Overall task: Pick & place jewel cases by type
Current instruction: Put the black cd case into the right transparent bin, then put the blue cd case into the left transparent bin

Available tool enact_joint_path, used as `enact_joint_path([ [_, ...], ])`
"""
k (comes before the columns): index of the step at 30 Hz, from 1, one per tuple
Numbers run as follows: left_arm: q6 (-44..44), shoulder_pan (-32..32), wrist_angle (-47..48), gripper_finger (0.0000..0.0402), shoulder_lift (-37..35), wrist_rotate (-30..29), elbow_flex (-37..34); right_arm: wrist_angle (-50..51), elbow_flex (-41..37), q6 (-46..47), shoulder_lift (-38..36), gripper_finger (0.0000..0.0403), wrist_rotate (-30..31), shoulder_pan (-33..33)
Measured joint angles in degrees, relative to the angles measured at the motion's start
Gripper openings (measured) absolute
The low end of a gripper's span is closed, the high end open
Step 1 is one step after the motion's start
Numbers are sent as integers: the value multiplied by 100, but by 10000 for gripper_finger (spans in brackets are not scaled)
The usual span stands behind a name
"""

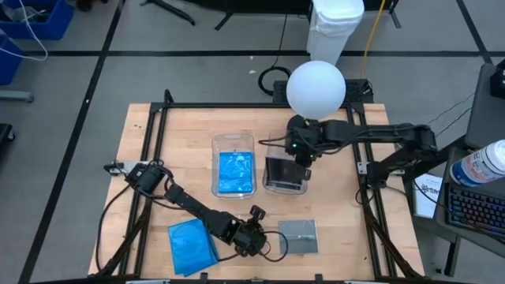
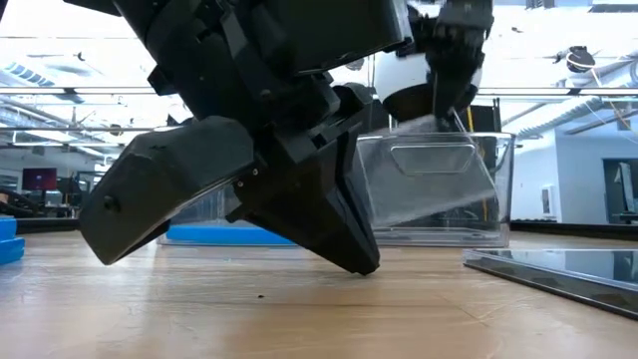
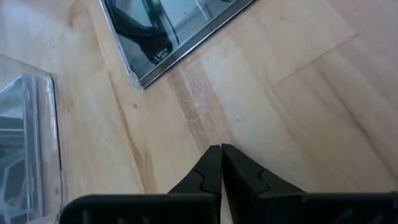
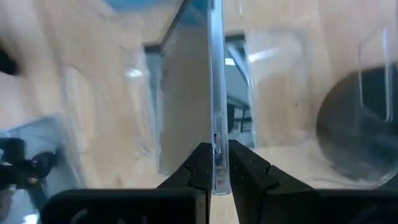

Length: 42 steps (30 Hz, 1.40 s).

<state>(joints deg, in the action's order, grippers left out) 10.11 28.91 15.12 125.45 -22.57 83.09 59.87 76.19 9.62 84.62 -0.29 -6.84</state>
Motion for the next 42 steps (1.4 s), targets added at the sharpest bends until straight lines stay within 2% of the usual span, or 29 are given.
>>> enact_joint_path([
  [4, -22, 0, 18, 31, 0, -4, 2, -149, -366, 286, 128, 29, -81, -171],
  [9, -31, 0, 70, 23, 0, -2, 4, -653, -921, 471, 130, 30, -586, -402],
  [15, -24, 2, 89, 5, 0, 21, 4, -675, -1226, 147, 137, 31, -748, -538],
  [21, -17, -11, 87, 28, 0, 39, 4, -852, -1233, -534, 136, 42, -739, -525],
  [28, -10, -28, 85, 23, 0, 60, 4, -873, -1240, -1024, 138, 98, -691, -506],
  [33, 81, -36, 86, 5, 0, 63, 4, -806, -1175, -861, 81, 139, -512, -506],
  [36, 227, -39, 74, 8, 0, 27, 4, -574, -939, -711, -91, 151, -408, -503],
  [39, 322, -35, 131, 21, -34, -221, -2, -500, -662, -424, -442, 153, -278, -374],
  [42, 308, -27, 218, 23, -134, -511, -6, -477, -438, -168, -939, 135, -136, -47],
])
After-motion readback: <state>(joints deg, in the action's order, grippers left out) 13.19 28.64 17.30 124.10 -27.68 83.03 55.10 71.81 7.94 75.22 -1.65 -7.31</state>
